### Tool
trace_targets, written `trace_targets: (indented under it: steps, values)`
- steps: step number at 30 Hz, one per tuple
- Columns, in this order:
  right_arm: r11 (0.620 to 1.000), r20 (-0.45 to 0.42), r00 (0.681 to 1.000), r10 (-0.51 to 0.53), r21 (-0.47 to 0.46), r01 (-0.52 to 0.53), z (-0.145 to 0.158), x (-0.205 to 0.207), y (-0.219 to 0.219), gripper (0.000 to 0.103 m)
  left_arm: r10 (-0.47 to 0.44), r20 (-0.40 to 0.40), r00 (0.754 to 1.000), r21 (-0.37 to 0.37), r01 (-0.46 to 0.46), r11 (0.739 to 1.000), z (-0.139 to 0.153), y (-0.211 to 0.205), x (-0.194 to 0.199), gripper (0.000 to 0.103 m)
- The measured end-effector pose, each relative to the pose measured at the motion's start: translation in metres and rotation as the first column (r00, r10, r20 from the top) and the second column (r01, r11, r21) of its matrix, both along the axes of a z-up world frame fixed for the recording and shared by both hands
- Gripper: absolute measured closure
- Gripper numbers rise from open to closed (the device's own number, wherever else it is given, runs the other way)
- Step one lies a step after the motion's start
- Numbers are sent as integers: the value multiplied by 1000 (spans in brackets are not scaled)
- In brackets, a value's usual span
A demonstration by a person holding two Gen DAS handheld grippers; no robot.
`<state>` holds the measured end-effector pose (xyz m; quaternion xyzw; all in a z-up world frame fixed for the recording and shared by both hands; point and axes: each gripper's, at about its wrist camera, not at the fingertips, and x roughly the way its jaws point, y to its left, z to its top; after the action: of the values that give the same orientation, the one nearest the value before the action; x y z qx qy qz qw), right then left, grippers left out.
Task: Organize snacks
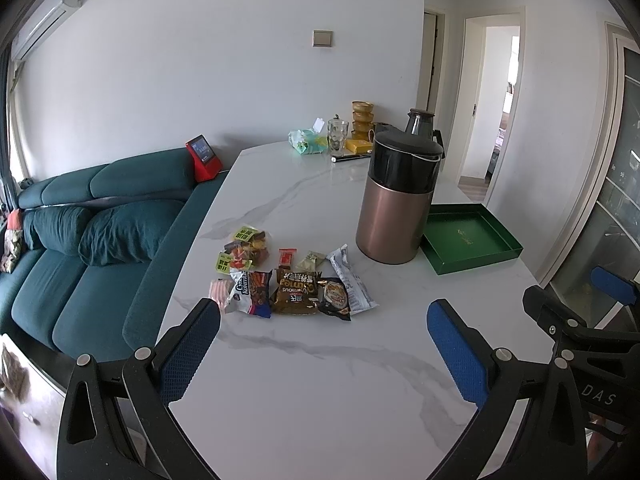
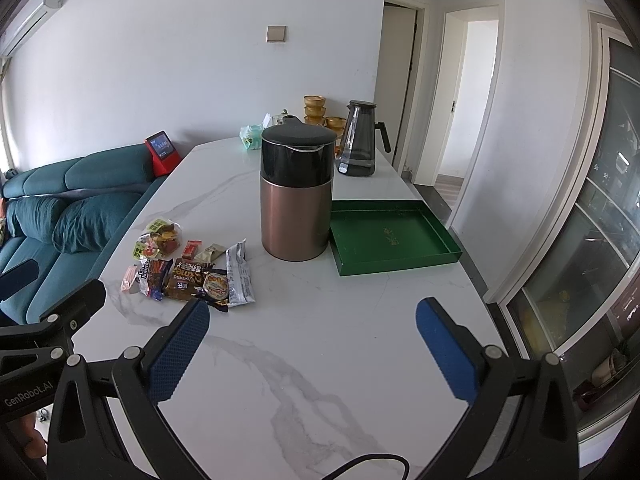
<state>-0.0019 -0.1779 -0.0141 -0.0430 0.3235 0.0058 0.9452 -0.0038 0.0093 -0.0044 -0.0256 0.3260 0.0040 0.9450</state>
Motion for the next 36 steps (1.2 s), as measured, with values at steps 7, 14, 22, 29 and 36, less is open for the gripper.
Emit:
trace_targets:
  steps: [7, 14, 22, 29, 36]
  values:
    - [1000, -4, 1000, -1, -1, 1, -2, 0, -1, 0, 2, -4, 1000, 3, -2, 1000, -1, 3, 0, 1]
    - [1000, -7, 1000, -2, -3, 2, -4, 0, -4, 0, -1, -5, 1000, 0, 1, 1000, -2, 4, 0, 1]
    - [1000, -8, 1000, -2, -6, 2, -5, 0, -3, 0, -1, -6, 1000, 3, 1, 1000, -2, 2, 3, 1]
    - [1000, -11, 1000, -4, -9, 4, -6, 0, -3, 0, -2, -11, 1000, 2, 2, 1000, -3, 5, 4, 1]
    - [1000, -25, 1000, -15, -19, 15, -9, 3, 6, 0, -6, -17, 1000, -1, 6, 1000, -7, 14, 11, 1]
